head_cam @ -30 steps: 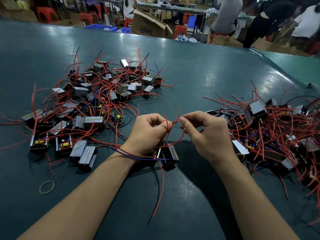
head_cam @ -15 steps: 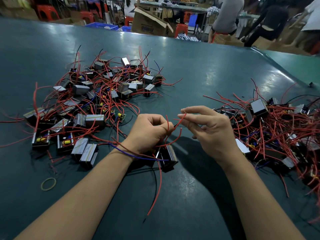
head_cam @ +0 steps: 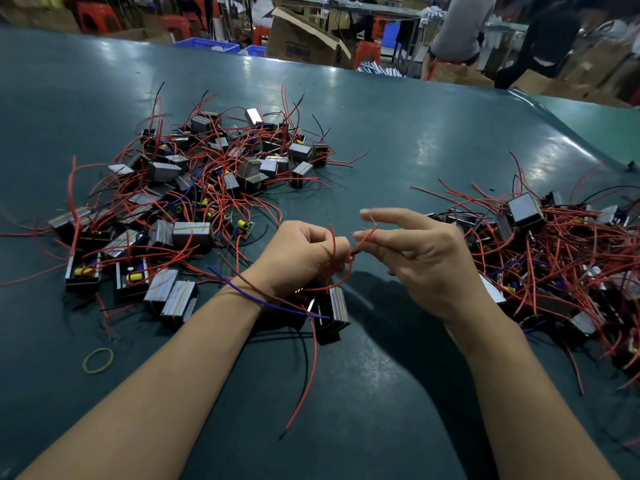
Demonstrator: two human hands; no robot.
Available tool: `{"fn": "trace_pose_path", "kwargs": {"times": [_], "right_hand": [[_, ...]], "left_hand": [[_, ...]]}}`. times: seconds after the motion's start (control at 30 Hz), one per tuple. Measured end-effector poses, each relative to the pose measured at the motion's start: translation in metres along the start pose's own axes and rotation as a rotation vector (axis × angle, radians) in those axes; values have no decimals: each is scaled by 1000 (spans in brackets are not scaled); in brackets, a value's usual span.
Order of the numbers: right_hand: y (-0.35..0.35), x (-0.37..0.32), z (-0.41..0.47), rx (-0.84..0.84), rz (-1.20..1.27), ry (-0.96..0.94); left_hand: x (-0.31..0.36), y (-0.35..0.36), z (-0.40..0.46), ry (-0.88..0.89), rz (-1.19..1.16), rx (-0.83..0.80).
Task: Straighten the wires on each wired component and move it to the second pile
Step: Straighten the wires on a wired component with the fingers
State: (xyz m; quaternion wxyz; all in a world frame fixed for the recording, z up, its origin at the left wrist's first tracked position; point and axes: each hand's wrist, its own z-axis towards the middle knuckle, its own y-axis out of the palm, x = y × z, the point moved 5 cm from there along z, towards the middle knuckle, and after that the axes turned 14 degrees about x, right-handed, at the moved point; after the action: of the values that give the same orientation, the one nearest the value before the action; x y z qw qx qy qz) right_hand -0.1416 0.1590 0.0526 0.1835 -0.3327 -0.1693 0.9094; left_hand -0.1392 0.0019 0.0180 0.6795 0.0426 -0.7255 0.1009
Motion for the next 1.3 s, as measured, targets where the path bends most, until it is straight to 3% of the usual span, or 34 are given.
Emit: {"fn": "trace_pose_path", "kwargs": {"times": [0.17, 0.4, 0.5, 0.57, 0.63, 0.8, 1.0, 1.17, 1.3], "right_hand": [[6, 17, -3, -118, 195, 464], [11, 20, -11, -207, 281, 739], [12, 19, -9, -101, 114, 643], [11, 11, -7, -36, -155, 412], [11, 0, -6, 5, -264, 236], [-4, 6, -1, 2, 25, 331], [0, 4, -1, -115, -5, 164], [-3, -3, 2, -55, -56, 36], [-3, -1, 1, -86, 0, 77]], "left_hand": [[1, 0, -3, 43, 10, -4], [3, 0, -3, 111, -18, -15], [3, -1, -3, 123, -19, 12], [2, -1, -3, 117, -11, 33], [1, -2, -2, 99, -26, 56], [-1, -3, 2, 42, -74, 78], [-3, -1, 2, 20, -98, 31], [-3, -2, 2, 11, -121, -6], [-3, 0, 2, 5, -123, -28]]}}
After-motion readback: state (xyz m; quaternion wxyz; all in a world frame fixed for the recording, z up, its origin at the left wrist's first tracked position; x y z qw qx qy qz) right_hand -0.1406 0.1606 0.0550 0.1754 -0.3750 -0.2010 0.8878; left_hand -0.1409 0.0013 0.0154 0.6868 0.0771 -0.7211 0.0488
